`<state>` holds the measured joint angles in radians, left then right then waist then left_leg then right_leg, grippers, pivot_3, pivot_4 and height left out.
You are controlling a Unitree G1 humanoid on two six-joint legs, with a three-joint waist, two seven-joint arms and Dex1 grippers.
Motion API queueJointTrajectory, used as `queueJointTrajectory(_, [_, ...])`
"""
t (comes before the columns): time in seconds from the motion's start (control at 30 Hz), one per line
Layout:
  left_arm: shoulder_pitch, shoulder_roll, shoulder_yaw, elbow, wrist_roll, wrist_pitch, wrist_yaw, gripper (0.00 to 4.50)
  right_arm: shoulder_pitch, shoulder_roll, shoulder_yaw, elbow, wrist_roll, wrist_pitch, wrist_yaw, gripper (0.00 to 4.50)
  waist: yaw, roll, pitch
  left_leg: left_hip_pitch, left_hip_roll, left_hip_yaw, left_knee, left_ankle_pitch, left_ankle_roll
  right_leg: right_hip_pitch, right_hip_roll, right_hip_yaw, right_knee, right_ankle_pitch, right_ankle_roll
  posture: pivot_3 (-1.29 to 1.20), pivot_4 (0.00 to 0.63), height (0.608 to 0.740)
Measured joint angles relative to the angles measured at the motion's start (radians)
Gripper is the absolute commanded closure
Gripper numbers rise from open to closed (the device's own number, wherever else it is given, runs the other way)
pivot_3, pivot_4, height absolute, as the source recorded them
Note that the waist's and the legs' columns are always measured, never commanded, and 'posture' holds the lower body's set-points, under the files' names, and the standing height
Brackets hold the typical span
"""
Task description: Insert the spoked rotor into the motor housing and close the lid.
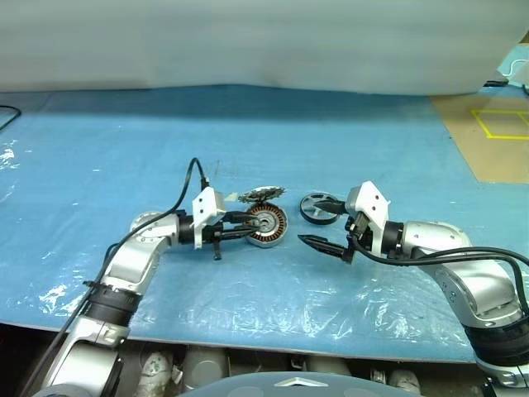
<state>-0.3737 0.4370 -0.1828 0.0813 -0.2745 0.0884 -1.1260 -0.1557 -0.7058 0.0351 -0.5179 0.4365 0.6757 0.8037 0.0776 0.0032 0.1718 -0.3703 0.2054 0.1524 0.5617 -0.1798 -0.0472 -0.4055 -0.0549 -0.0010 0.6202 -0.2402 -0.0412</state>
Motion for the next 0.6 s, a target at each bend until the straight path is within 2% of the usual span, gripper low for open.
queueJointTrajectory(0.6, [-0.091, -0.049, -0.076, 0.163, 0.135, -0.062, 0.031, 3.8, 0.061, -0.03, -0.086, -0.072, 0.05, 0.085, -0.06, 0.19, 0.004, 0.0, 0.0, 0.0, 0.0, 0.0, 0.0, 0.0, 0.0, 0.0, 0.0, 0.0, -0.001, 0.0, 0.001, 0.0, 0.15, 0.74])
